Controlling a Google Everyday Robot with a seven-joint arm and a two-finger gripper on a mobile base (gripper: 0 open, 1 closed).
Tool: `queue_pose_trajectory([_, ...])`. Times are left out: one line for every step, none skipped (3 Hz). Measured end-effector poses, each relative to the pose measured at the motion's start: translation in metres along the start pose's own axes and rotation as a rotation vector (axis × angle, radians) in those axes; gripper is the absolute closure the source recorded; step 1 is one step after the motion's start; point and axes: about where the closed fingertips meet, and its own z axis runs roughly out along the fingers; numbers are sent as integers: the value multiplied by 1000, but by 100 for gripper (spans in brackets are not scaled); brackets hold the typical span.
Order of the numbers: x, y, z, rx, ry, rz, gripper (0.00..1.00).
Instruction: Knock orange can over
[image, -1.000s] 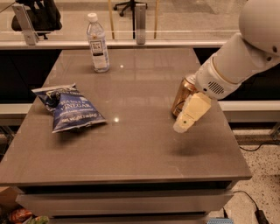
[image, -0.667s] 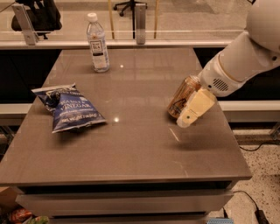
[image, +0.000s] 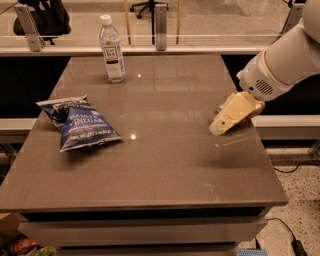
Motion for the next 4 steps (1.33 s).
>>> queue_pose_trajectory([-3,1,-4,-1,-13,-7,0])
queue_pose_trajectory([-6,5,-7,-11,-33,-11,0])
queue_pose_trajectory([-8,10,-8,-24,-51,-20,0])
queue_pose_trajectory([-9,11,-4,-34,-55,-44,0])
